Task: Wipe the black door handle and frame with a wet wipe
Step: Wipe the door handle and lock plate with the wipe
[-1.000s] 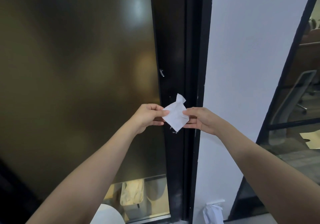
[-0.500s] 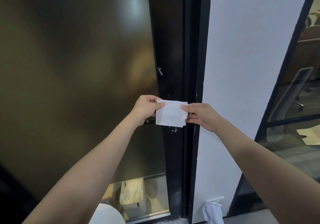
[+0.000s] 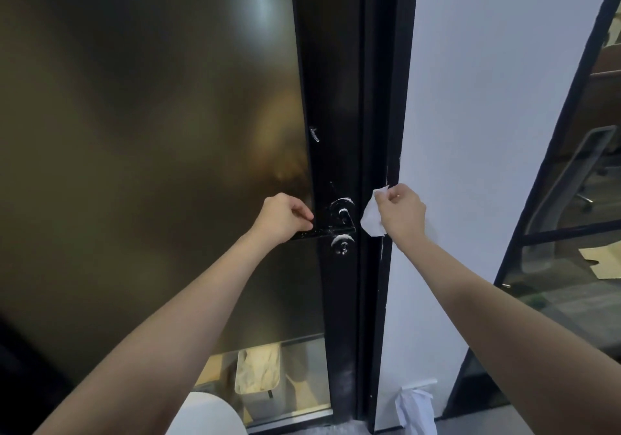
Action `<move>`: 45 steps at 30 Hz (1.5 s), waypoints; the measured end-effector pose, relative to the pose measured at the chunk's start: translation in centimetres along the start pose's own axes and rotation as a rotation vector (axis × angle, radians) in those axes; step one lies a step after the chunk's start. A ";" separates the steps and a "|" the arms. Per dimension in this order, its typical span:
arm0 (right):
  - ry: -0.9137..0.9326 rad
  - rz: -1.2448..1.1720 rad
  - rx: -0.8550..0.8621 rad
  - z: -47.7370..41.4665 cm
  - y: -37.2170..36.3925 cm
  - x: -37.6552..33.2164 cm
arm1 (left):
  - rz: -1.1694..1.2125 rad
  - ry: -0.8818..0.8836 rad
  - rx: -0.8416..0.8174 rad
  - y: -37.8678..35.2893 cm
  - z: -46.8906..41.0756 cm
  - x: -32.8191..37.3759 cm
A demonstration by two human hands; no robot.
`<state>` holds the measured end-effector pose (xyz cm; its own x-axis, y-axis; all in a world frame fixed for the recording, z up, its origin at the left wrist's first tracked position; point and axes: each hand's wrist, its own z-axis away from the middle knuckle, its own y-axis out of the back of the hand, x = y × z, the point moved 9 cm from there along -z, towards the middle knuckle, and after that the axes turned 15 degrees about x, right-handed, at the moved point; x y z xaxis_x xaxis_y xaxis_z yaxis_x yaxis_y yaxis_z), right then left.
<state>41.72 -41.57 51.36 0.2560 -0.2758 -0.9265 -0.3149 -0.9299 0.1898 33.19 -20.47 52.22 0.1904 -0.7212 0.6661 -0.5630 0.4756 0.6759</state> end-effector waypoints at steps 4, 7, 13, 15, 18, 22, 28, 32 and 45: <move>-0.011 0.074 -0.188 1.5 -3.2 1.4 | -0.161 -0.078 -0.053 -1.1 0.2 -0.4; -0.003 0.110 -0.242 2.2 -4.3 1.6 | -0.206 -0.117 -0.037 -1.4 -0.2 -0.2; 0.025 0.094 -0.279 2.2 -5.0 1.6 | -0.242 -0.133 -0.076 -1.5 -0.9 0.2; 0.078 0.126 -0.270 1.7 -4.8 1.2 | -0.250 -0.128 -0.103 -1.5 -1.0 0.3; 0.110 0.098 -0.153 1.0 -4.1 0.4 | -0.250 -0.105 -0.130 -1.6 -1.1 0.1; 0.090 0.031 0.084 0.4 -3.5 -0.7 | -0.264 -0.103 -0.151 -1.9 -1.2 0.2; 0.289 0.111 -0.092 0.6 -6.6 -1.9 | -0.261 -0.088 -0.160 -1.9 -1.2 0.0; 0.451 0.246 -0.153 1.5 -7.8 -1.6 | -0.251 -0.075 -0.148 -1.8 -1.2 -0.1; 0.353 0.371 -0.412 1.6 -9.6 -0.6 | -0.285 -0.081 -0.126 -1.8 -1.0 0.1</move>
<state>43.15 -32.04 49.62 0.5047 -0.5941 -0.6263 -0.0822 -0.7553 0.6502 35.05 -20.85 51.42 0.2588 -0.8694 0.4209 -0.3913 0.3040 0.8686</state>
